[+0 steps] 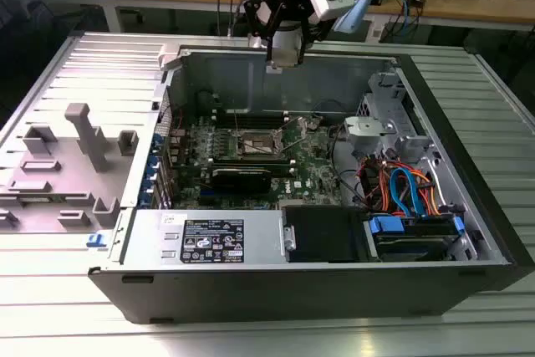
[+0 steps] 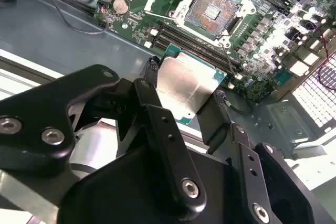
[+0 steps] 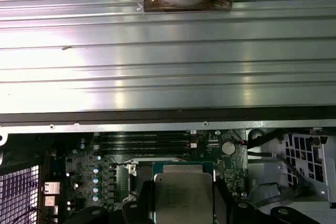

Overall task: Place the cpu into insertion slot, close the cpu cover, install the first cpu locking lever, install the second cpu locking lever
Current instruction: 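Place the cpu into insertion slot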

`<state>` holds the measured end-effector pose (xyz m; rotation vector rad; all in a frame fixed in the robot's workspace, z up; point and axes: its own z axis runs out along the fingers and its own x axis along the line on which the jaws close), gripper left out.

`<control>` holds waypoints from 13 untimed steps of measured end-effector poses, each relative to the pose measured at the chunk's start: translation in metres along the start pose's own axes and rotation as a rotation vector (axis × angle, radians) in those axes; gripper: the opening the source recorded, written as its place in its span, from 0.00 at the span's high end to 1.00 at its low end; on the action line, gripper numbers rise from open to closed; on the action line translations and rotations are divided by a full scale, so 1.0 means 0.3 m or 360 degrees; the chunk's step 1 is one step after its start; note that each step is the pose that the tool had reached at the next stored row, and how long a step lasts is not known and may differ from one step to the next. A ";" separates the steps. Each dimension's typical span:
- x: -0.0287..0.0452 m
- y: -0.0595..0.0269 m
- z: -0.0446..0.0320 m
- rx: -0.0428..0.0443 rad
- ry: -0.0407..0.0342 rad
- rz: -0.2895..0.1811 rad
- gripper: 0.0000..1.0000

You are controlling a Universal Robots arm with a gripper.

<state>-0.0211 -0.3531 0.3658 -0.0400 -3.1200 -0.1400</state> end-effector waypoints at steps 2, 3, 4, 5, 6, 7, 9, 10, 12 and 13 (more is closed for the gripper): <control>0.000 0.000 0.000 0.0000 0.0000 0.0000 0.45; 0.000 0.000 0.000 0.0000 0.0000 0.0000 0.45; 0.000 0.000 0.000 0.0000 0.0000 0.0000 0.45; 0.000 0.000 0.000 0.0000 0.0000 0.0000 0.45; 0.000 0.000 0.000 0.0000 0.0000 0.0000 0.45; 0.000 0.000 0.000 0.0000 0.0000 0.0000 0.45; 0.000 0.000 0.000 0.0000 0.0000 0.0000 0.45; 0.000 0.000 0.000 0.0000 0.0000 0.0000 0.45; 0.000 0.000 0.000 0.0000 0.0000 0.0000 0.45; 0.000 -0.001 0.000 0.0000 0.0000 0.0000 0.45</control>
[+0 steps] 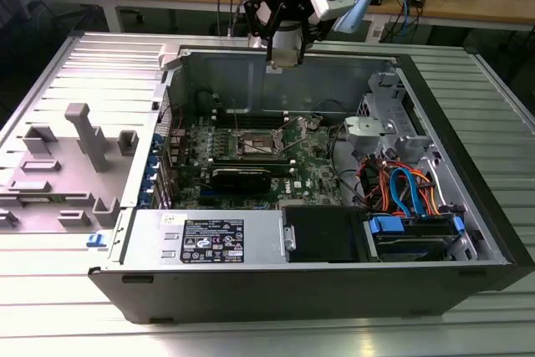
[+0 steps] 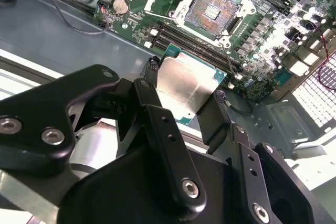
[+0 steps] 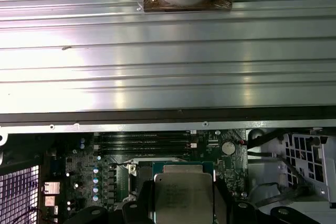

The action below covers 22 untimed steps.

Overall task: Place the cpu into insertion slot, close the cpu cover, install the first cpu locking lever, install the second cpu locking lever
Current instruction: 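Place the cpu into insertion slot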

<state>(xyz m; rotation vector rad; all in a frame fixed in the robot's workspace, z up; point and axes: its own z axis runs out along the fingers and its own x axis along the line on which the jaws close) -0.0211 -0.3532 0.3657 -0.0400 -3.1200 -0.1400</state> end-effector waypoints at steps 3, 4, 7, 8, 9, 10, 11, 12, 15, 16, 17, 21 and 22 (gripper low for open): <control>0.000 -0.011 -0.001 0.0010 0.0000 0.0000 0.45; 0.000 -0.014 0.000 0.0014 -0.0001 0.0002 0.45; 0.000 -0.014 0.002 0.0019 -0.0005 0.0057 0.45; -0.001 -0.014 0.003 0.0020 -0.0007 0.0074 0.45; -0.001 -0.015 0.003 0.0021 -0.0008 0.0088 0.45; -0.001 -0.015 0.004 0.0022 -0.0010 0.0112 0.45; -0.001 -0.015 0.005 0.0022 -0.0011 0.0124 0.45; 0.000 -0.016 0.005 0.0021 -0.0012 0.0134 0.45; 0.000 -0.020 0.005 0.0021 -0.0012 0.0140 0.45; -0.001 -0.020 0.005 0.0021 -0.0013 0.0140 0.45; -0.001 -0.020 0.005 0.0021 -0.0012 0.0140 0.45; -0.001 -0.021 0.005 0.0021 -0.0012 0.0140 0.45; -0.001 -0.021 0.005 0.0021 -0.0012 0.0140 0.45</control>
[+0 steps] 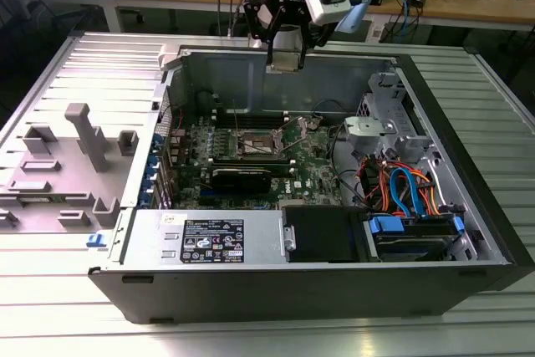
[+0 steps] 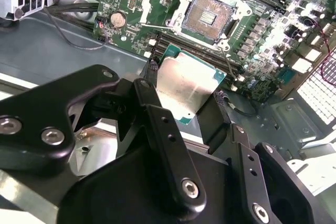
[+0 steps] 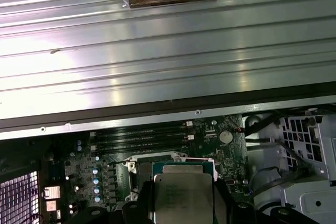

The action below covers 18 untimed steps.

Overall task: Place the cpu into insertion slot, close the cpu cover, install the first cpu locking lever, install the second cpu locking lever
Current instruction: 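Place the cpu into insertion slot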

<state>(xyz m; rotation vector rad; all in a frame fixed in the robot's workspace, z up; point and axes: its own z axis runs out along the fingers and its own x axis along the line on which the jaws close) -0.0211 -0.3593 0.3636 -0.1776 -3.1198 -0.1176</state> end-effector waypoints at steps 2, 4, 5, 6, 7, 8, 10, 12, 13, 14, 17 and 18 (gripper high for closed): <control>0.000 0.000 0.000 0.0000 0.0000 0.0000 0.45; 0.000 -0.001 0.000 0.0000 0.0000 0.0000 0.45; 0.000 -0.001 0.000 0.0002 -0.0001 0.0008 0.45; 0.000 -0.001 0.001 0.0004 -0.0002 0.0021 0.45; 0.000 -0.001 0.002 0.0005 -0.0004 0.0038 0.45; 0.000 -0.001 0.002 0.0006 -0.0005 0.0056 0.45; 0.000 -0.001 0.004 0.0008 -0.0008 0.0098 0.45; 0.000 -0.001 0.005 0.0009 -0.0011 0.0134 0.45; 0.000 -0.001 0.006 0.0011 -0.0012 0.0145 0.45; 0.000 -0.001 0.006 0.0016 -0.0014 0.0156 0.45; 0.000 -0.002 0.006 0.0016 -0.0015 0.0176 0.45; 0.000 -0.002 0.006 0.0016 -0.0015 0.0179 0.45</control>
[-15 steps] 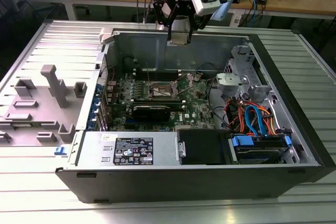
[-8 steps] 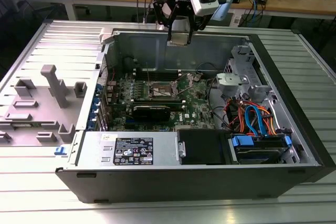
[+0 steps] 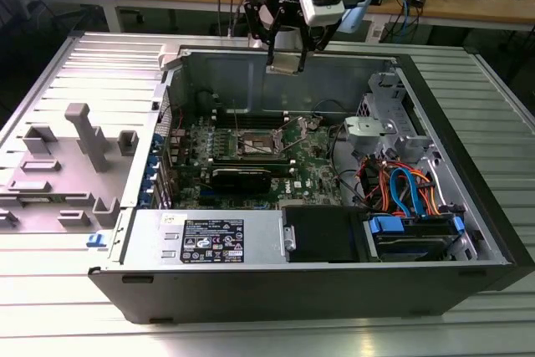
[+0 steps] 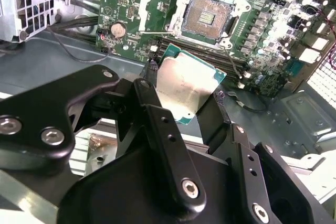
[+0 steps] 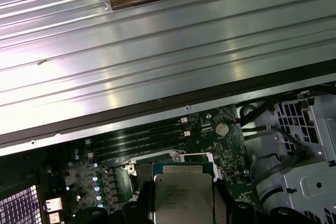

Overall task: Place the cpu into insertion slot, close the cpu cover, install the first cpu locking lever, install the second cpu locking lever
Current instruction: 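Place the cpu into insertion slot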

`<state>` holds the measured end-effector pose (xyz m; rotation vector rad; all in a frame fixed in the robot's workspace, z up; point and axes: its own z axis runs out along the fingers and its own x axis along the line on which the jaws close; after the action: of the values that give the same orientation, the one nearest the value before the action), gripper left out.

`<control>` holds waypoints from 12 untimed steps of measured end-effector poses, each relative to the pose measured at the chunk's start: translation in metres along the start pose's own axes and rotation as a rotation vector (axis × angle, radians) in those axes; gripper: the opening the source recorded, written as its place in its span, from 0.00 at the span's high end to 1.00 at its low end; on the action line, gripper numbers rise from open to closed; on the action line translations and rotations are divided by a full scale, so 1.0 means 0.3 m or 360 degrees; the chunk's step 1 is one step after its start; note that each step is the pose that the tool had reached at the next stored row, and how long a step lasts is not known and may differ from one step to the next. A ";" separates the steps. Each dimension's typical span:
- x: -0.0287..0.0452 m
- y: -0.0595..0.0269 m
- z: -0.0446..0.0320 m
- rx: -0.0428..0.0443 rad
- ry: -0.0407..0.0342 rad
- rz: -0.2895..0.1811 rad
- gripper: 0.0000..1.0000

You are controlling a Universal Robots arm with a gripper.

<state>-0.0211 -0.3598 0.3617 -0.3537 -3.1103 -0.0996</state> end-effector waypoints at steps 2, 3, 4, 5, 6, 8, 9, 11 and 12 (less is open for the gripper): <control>0.000 0.000 0.000 0.0000 0.0000 0.0001 0.45; 0.000 0.000 0.000 0.0000 0.0000 0.0001 0.45; 0.000 0.000 0.000 0.0000 0.0000 0.0001 0.45; 0.000 0.000 0.000 0.0000 0.0000 0.0001 0.45; 0.000 0.000 0.000 0.0000 0.0000 0.0002 0.45; 0.000 -0.001 0.001 0.0000 0.0000 0.0003 0.45; -0.001 -0.003 0.000 0.0000 -0.0001 0.0004 0.45; -0.002 -0.009 0.001 0.0001 -0.0001 0.0012 0.45; -0.002 -0.010 0.002 0.0001 -0.0002 0.0020 0.45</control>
<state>-0.0212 -0.3627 0.3609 -0.3737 -3.1086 -0.0985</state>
